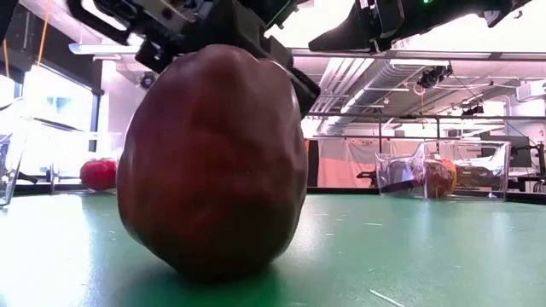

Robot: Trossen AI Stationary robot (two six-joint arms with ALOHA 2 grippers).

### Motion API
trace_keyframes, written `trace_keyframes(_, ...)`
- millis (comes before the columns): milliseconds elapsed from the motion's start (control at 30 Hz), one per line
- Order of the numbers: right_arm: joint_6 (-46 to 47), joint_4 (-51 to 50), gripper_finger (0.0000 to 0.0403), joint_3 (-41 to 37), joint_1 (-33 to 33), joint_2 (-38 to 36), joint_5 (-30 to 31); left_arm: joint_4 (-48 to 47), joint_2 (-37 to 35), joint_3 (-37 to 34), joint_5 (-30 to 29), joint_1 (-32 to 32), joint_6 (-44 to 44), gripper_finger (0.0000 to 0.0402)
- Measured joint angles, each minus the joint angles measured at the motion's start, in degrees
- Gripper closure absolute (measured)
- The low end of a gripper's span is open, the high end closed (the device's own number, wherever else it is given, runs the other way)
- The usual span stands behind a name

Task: Sort produce into baskets
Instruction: Put the apple into the top right bin

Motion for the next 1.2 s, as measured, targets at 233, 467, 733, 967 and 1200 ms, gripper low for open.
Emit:
trace_keyframes(233, 2.4, -3.6, 0.0402, 0.0, 0.0, 0.0, 0.0, -1.4, -5.6, -1.3, -4.8, 0.3, 3.9, 0.0401)
trace_keyframes(467, 7.3, -4.3, 0.0353, 0.0, 0.0, 0.9, -1.8, 9.0, -14.1, -13.1, -7.9, 0.2, 0.7, 0.0401)
trace_keyframes(733, 9.0, -4.8, 0.0201, 7.3, 1.9, 9.6, -4.4, 13.9, -27.5, -25.0, -15.9, -1.8, -2.2, 0.0402)
trace_keyframes(967, 21.9, -20.9, 0.0097, 20.6, 10.1, 18.1, -6.1, 13.5, -35.9, -31.5, -23.0, -5.0, -2.0, 0.0402)
trace_keyframes(1200, 35.0, -29.9, 0.0057, 33.0, 18.4, 27.7, -5.9, 13.1, -38.9, -34.9, -28.2, -6.8, -2.0, 0.0401)
